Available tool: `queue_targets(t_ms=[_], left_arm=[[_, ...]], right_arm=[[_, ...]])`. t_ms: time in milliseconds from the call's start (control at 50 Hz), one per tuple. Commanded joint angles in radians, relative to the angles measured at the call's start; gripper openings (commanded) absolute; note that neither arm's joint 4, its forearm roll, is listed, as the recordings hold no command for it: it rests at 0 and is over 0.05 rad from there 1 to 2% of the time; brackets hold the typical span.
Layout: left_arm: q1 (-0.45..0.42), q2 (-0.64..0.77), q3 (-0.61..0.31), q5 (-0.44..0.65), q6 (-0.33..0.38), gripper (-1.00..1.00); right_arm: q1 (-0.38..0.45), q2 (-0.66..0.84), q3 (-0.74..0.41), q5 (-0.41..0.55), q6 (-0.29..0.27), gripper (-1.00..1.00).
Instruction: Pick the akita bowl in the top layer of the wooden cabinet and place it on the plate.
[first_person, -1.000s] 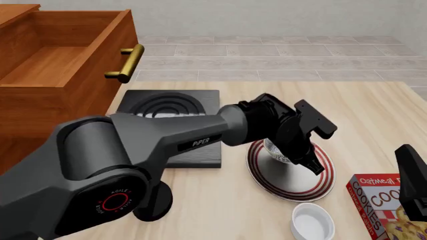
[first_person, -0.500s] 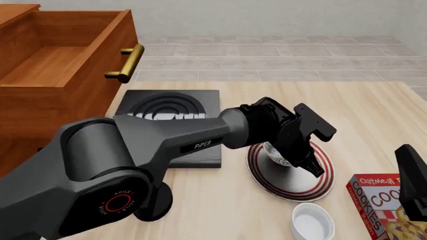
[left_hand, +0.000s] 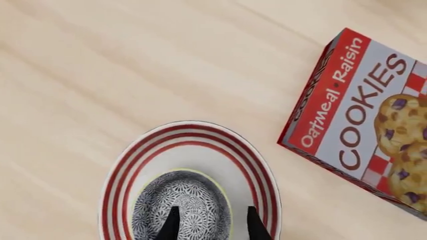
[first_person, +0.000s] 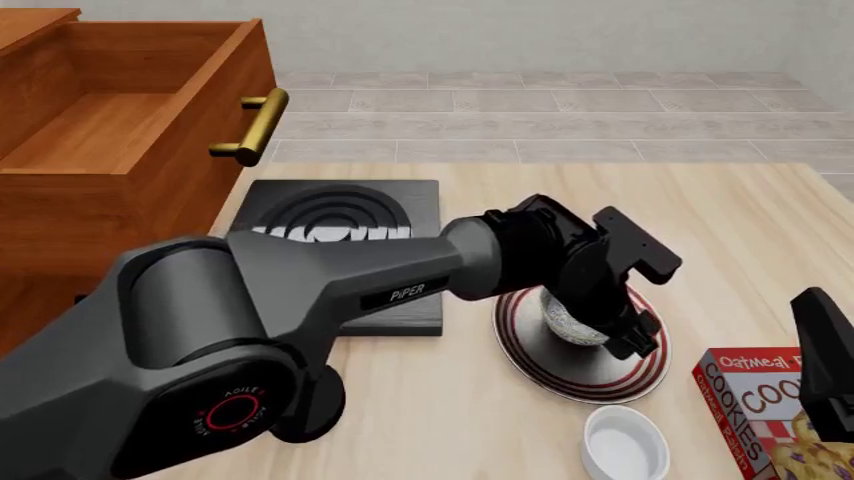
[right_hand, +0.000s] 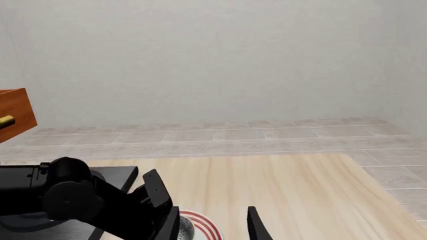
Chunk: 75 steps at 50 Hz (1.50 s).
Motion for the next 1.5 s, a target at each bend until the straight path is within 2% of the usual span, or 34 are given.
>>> queue_targets(t_ms=[20,440,1280,1500], left_arm=[[-0.008,-0.006,0.001,0.001,-0.004,1.00],[-0.032,-0.033,-0.008,0.019,-0.004,1.00],[-0.023,-0.171,-0.024,0.087,0.052,1.00],[-0.024,-0.193,-0.069,0.123,0.065,1.00]], right_arm=[[0.000,0.000,-0.001,-0.001,-0.001,1.00],[0.002,0.000,-0.003,-0.005,-0.007,1.00],[0.011,0.000,-0.009,-0.010,-0.028,1.00],[0.013,0.000,-0.012,-0.011,-0.034,1.00]])
